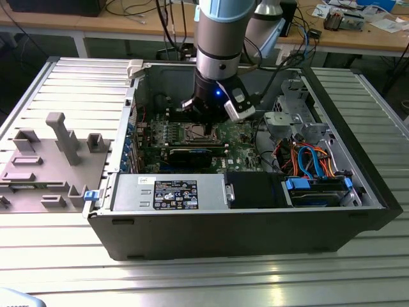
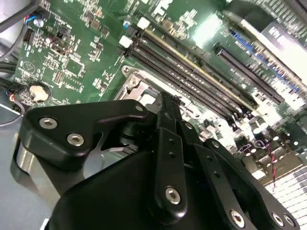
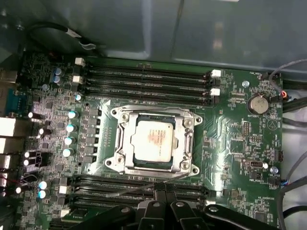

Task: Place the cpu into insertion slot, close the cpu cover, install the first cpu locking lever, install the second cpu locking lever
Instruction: 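Install the second cpu locking lever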

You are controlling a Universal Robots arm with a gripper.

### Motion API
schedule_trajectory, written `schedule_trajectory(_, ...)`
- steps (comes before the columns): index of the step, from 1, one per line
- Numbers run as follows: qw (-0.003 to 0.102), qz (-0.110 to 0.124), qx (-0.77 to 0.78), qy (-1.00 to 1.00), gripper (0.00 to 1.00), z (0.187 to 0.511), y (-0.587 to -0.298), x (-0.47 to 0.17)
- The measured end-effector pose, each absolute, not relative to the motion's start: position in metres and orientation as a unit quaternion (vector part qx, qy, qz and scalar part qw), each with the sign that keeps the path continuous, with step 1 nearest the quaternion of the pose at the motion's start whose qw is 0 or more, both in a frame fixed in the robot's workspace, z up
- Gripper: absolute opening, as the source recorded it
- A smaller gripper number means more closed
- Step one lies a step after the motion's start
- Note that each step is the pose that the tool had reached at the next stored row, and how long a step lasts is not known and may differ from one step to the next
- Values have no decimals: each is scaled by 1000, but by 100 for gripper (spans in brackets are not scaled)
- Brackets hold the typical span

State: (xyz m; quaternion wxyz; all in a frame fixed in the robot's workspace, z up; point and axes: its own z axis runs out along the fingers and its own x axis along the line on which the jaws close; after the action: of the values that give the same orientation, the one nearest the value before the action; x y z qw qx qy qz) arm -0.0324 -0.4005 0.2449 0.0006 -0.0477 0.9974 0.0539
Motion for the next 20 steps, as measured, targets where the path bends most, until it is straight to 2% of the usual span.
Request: schedule_trajectory(20, 1, 66, -52, 996, 11, 211, -405, -68)
